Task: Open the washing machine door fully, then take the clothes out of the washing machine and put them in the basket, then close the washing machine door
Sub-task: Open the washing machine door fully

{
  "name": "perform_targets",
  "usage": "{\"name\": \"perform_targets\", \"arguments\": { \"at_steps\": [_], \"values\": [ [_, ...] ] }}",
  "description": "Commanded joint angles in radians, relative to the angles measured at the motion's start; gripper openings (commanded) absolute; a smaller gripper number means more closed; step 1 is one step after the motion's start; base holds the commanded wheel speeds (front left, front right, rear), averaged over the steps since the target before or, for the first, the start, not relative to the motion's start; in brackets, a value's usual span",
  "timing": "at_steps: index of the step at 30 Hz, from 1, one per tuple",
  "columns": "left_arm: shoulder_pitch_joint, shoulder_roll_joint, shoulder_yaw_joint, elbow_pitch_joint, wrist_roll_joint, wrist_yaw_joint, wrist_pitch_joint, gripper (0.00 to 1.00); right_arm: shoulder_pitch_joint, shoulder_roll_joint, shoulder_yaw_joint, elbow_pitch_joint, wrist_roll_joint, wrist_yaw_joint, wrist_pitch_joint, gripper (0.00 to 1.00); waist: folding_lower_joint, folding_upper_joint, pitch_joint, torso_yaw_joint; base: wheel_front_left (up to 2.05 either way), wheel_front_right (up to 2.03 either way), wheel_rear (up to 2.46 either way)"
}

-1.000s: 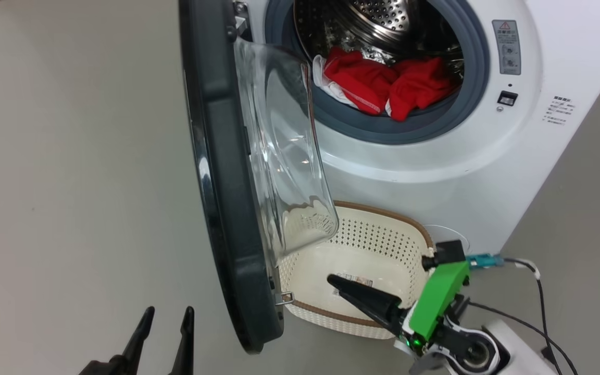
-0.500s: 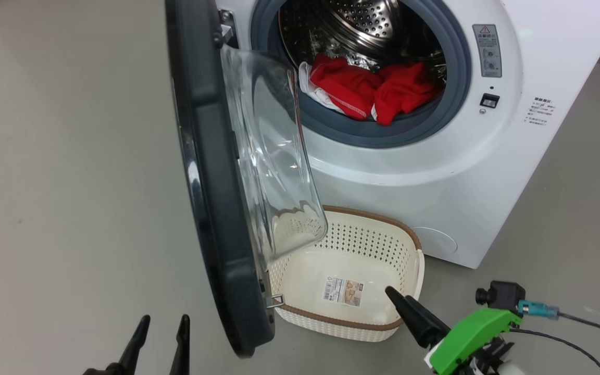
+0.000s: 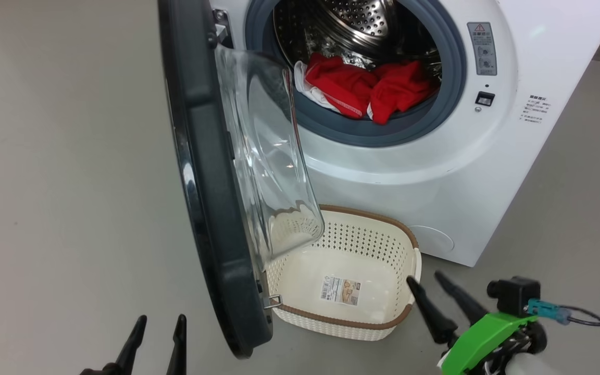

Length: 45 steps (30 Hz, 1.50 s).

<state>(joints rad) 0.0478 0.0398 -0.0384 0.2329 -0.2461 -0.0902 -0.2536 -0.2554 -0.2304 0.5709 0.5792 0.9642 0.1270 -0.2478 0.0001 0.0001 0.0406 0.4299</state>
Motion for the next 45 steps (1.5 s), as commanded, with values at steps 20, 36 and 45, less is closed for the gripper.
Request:
{"name": "perform_targets", "arguments": {
  "at_steps": [20,36,45],
  "values": [
    [-0.015,0.01,0.038,-0.034,0.001,-0.001,-0.008,1.0,0.238,0.165,-0.424,-0.286,-0.646,0.004,-0.014,1.0,0.0,-0.0001,0.008,-0.007,0.0,0.0,0.0],
    [-0.021,0.01,0.04,-0.037,-0.01,-0.003,-0.008,0.55,0.239,0.18,-0.431,-0.288,-0.661,0.004,-0.014,1.0,0.0,-0.0001,0.012,-0.006,0.0,0.0,0.0],
    [-0.057,0.01,0.101,-0.147,-0.028,0.009,-0.008,0.0,0.242,0.18,-0.426,-0.291,-0.652,0.004,-0.014,1.0,0.0,-0.0001,0.008,-0.007,0.0,0.0,0.0]
  ]
}}
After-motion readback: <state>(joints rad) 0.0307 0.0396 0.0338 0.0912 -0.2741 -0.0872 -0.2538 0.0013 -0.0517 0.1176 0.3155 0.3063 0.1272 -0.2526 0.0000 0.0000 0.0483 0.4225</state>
